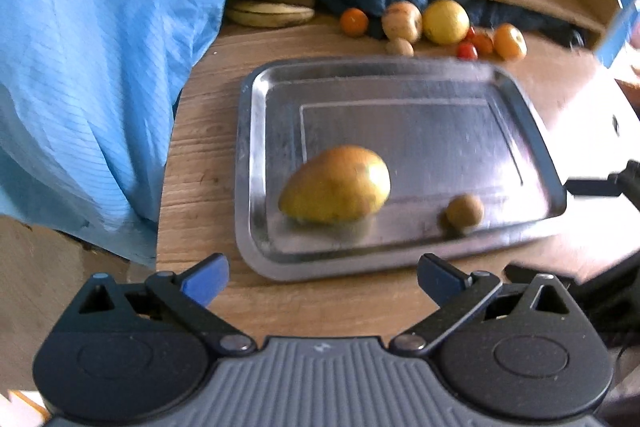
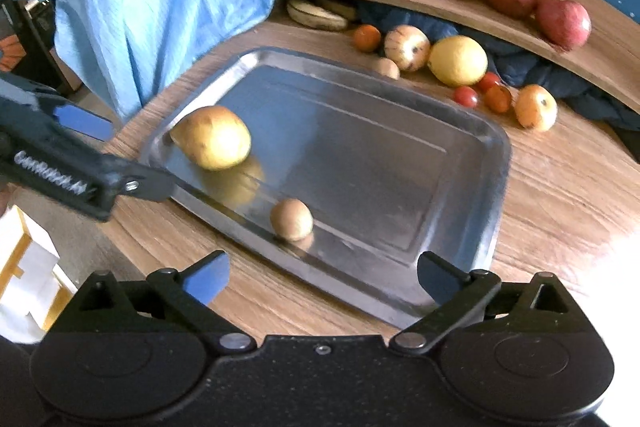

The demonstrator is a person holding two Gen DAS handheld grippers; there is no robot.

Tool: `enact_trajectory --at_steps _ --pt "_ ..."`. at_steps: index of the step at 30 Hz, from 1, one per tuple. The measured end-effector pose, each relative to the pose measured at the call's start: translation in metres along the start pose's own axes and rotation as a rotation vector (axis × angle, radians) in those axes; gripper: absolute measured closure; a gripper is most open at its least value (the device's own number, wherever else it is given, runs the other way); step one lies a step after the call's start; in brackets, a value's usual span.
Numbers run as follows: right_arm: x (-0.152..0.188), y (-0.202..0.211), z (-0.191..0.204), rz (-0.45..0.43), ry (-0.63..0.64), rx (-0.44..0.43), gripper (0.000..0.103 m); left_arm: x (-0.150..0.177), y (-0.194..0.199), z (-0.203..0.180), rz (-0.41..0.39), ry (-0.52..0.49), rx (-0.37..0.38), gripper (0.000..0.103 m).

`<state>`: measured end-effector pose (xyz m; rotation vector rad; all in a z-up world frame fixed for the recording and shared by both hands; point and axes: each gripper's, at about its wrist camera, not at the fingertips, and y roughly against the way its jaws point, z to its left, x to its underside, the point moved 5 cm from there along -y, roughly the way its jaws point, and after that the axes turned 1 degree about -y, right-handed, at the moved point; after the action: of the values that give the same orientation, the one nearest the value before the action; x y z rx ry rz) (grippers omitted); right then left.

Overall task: Organize fruits
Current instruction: 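Withdraw both tools from the tray back toward the fruit row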

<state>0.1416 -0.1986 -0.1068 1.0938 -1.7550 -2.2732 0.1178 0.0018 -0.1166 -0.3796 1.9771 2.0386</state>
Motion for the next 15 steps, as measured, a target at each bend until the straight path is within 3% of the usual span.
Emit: enact_trajectory --at_steps 5,15 --pt "0.008 0.005 -0.011 0.041 0.001 0.037 0.001 0.016 -0.007 -0.001 0.072 -0.05 -0.044 0.001" --pt "0.012 0.007 -0.031 0.073 -0.072 0.069 0.001 0.024 -0.01 0.01 0.148 -0.029 -0.116 0.001"
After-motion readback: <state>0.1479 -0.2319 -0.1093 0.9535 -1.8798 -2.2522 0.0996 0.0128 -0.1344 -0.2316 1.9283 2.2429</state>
